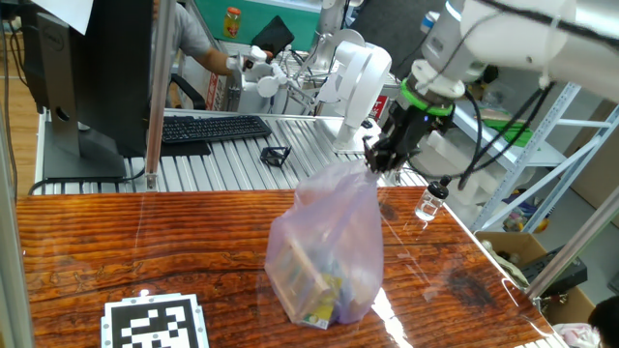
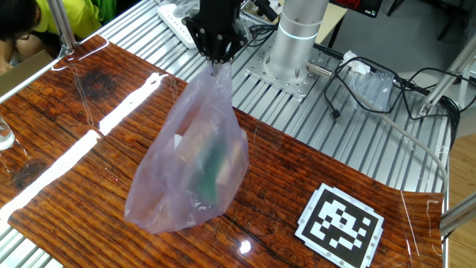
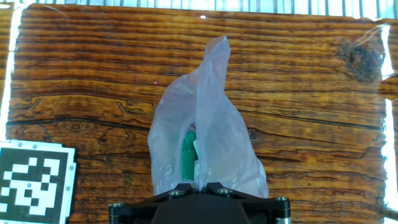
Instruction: Pick up a bag of things
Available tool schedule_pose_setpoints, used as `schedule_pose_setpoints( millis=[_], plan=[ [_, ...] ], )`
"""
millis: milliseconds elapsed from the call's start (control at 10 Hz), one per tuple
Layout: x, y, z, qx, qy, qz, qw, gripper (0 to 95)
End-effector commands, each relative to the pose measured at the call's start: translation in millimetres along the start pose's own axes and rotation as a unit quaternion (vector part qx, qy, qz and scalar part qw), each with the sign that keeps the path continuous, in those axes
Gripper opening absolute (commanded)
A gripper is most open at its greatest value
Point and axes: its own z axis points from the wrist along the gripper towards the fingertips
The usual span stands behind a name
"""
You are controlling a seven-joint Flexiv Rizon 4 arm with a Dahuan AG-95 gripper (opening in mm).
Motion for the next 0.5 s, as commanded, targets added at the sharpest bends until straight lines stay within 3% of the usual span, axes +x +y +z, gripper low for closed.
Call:
schedule_pose_setpoints(
  millis=[100,500],
  plan=[
    [-6.8,4.2,-16.2,0.001,0.013,0.004,0.9999,0.0],
    [-13.8,8.1,-46.9,0.009,0.019,0.008,0.9998,0.0]
  ],
)
